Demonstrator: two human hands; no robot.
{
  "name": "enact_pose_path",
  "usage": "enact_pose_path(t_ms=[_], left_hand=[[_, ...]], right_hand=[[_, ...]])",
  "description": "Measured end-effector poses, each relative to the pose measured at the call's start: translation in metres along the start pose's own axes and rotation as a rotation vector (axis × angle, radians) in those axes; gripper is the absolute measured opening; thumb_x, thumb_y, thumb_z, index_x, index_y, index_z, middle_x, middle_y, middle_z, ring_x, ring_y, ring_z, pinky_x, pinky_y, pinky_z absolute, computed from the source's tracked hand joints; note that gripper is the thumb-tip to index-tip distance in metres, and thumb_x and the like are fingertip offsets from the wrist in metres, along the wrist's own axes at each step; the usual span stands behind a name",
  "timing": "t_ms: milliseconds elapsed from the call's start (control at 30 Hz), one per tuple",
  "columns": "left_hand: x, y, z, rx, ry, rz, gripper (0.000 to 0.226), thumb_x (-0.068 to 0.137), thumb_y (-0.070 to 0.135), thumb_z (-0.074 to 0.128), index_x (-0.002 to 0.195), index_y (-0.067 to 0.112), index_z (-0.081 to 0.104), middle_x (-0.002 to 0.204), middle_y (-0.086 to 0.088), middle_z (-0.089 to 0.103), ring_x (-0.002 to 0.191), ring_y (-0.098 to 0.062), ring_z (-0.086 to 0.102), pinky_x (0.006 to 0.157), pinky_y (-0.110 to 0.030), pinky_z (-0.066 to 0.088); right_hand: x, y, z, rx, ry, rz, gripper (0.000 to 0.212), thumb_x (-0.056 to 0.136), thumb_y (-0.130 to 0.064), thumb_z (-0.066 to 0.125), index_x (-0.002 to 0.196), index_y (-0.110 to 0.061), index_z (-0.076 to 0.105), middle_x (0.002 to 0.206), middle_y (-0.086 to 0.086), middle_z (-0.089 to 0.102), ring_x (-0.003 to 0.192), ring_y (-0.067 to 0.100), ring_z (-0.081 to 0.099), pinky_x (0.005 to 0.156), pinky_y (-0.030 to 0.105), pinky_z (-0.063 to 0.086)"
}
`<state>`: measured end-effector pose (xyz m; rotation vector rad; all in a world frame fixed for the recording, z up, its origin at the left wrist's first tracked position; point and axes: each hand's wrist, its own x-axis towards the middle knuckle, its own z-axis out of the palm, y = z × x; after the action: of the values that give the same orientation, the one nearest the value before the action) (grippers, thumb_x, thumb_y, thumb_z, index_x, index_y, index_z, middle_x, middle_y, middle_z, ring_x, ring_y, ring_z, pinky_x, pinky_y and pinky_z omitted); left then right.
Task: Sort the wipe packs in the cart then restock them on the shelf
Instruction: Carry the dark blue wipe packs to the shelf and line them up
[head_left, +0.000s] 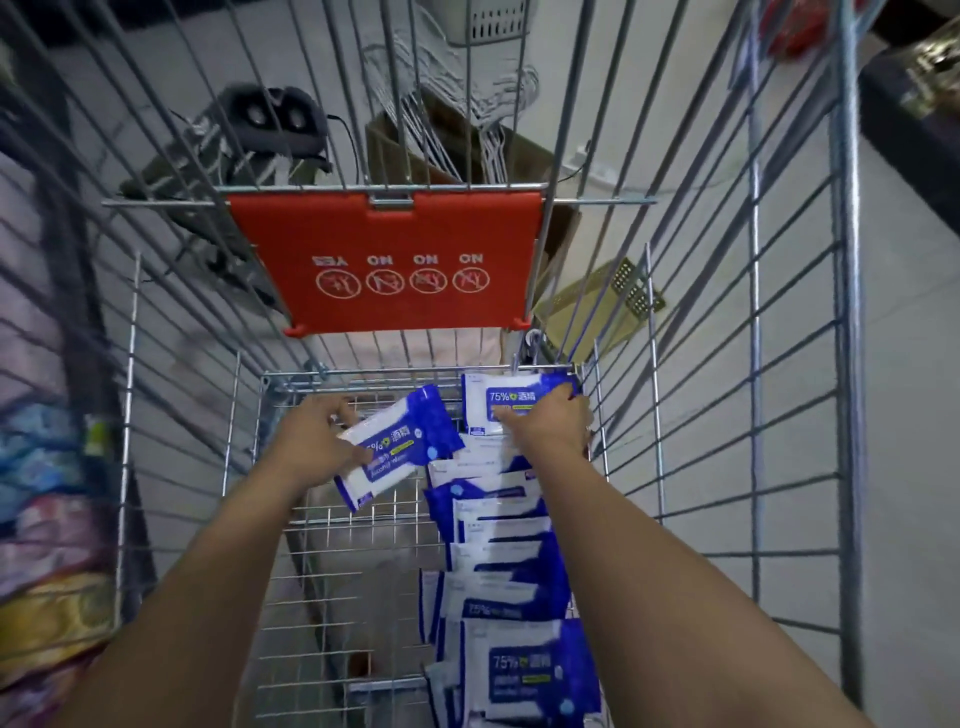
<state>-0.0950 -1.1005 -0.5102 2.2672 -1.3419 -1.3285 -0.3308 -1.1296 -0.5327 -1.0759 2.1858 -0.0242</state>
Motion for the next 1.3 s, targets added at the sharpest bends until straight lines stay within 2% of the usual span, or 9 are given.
enact_pose_path(t_ms=[133, 267, 367, 500, 633, 767, 967, 1167, 1300], left_hand=[[-0.013, 0.004, -0.009, 0.077, -0.195, 0.006, 0.053, 0.078, -0.01, 0.067, 0.122, 0.015, 0.052, 0.078, -0.003, 0.056, 0.061, -0.018, 0.056, 0.042, -0.021, 0.049], [-0.035, 0.005, -0.032, 0.1, -0.282, 0.042, 0.071, 0.083, -0.009, 0.057, 0.139, 0.031, 0.039, 0.112, -0.01, 0.06, 0.086, -0.031, 0.065, 0.069, -0.047, 0.058], [-0.063, 0.016, -0.054, 0.011, -0.218, 0.064, 0.071, 0.086, -0.013, 0.051, 0.14, 0.029, 0.037, 0.1, -0.001, 0.055, 0.067, -0.016, 0.055, 0.045, -0.022, 0.05], [-0.116, 0.042, -0.095, -0.097, -0.129, 0.126, 0.066, 0.087, -0.013, 0.051, 0.136, 0.029, 0.04, 0.092, 0.005, 0.051, 0.07, -0.007, 0.055, 0.048, -0.016, 0.05], [-0.202, 0.071, -0.143, -0.207, -0.021, 0.198, 0.062, 0.087, -0.013, 0.054, 0.124, 0.035, 0.046, 0.093, -0.002, 0.056, 0.068, -0.007, 0.059, 0.055, -0.022, 0.053], [-0.317, 0.082, -0.189, -0.23, 0.069, 0.309, 0.066, 0.076, -0.003, 0.064, 0.123, 0.04, 0.048, 0.114, -0.019, 0.059, 0.085, -0.016, 0.057, 0.068, -0.03, 0.05], [-0.525, 0.049, -0.202, -0.303, 0.437, 0.332, 0.068, 0.085, -0.011, 0.056, 0.115, 0.049, 0.049, 0.104, -0.002, 0.061, 0.079, 0.0, 0.058, 0.074, -0.02, 0.05], [-0.737, -0.033, -0.168, -0.345, 0.853, 0.178, 0.068, 0.088, -0.01, 0.045, 0.128, 0.045, 0.043, 0.121, 0.003, 0.059, 0.097, -0.015, 0.054, 0.094, -0.041, 0.045], [-0.87, -0.085, -0.139, -0.312, 1.132, -0.007, 0.068, 0.084, -0.021, 0.035, 0.133, 0.024, 0.045, 0.126, 0.004, 0.053, 0.108, -0.012, 0.051, 0.087, -0.008, 0.04]], right_hand=[[-0.003, 0.002, 0.0, 0.044, 0.051, -0.051, 0.066, 0.068, -0.038, 0.081, 0.121, -0.009, 0.053, 0.124, 0.012, 0.055, 0.115, 0.029, 0.054, 0.098, 0.041, 0.045], [-0.037, -0.001, -0.004, 0.282, 0.025, -0.272, 0.034, 0.083, -0.012, 0.067, 0.116, -0.013, 0.057, 0.111, 0.008, 0.057, 0.097, 0.029, 0.058, 0.085, 0.037, 0.048], [-0.071, -0.006, -0.021, 0.304, -0.016, -0.405, 0.038, 0.084, -0.002, 0.058, 0.116, -0.022, 0.051, 0.093, 0.0, 0.056, 0.086, 0.027, 0.056, 0.074, 0.036, 0.048], [-0.117, -0.017, -0.067, 0.502, -0.117, -0.473, 0.05, 0.078, 0.001, 0.064, 0.113, -0.029, 0.044, 0.085, -0.004, 0.056, 0.077, 0.023, 0.059, 0.068, 0.036, 0.055], [-0.176, -0.026, -0.136, 0.701, -0.311, -0.594, 0.047, 0.078, 0.011, 0.064, 0.11, -0.018, 0.045, 0.097, 0.006, 0.056, 0.071, 0.014, 0.056, 0.051, 0.02, 0.052], [-0.252, -0.03, -0.2, 0.621, -0.457, -0.841, 0.044, 0.071, 0.014, 0.068, 0.095, -0.019, 0.052, 0.095, 0.007, 0.056, 0.072, 0.013, 0.053, 0.064, 0.023, 0.05], [-0.4, -0.015, -0.25, 0.49, -0.899, -1.146, 0.044, 0.07, 0.02, 0.064, 0.091, -0.018, 0.053, 0.09, 0.008, 0.059, 0.079, 0.019, 0.056, 0.061, 0.024, 0.05], [-0.582, 0.024, -0.235, 0.234, -1.315, -1.406, 0.044, 0.066, 0.013, 0.07, 0.093, -0.018, 0.054, 0.091, 0.011, 0.063, 0.077, 0.019, 0.061, 0.064, 0.028, 0.055], [-0.701, 0.061, -0.202, 0.04, -1.52, -1.491, 0.046, 0.077, 0.019, 0.062, 0.103, -0.018, 0.053, 0.101, 0.014, 0.064, 0.082, 0.019, 0.065, 0.072, 0.033, 0.056]])
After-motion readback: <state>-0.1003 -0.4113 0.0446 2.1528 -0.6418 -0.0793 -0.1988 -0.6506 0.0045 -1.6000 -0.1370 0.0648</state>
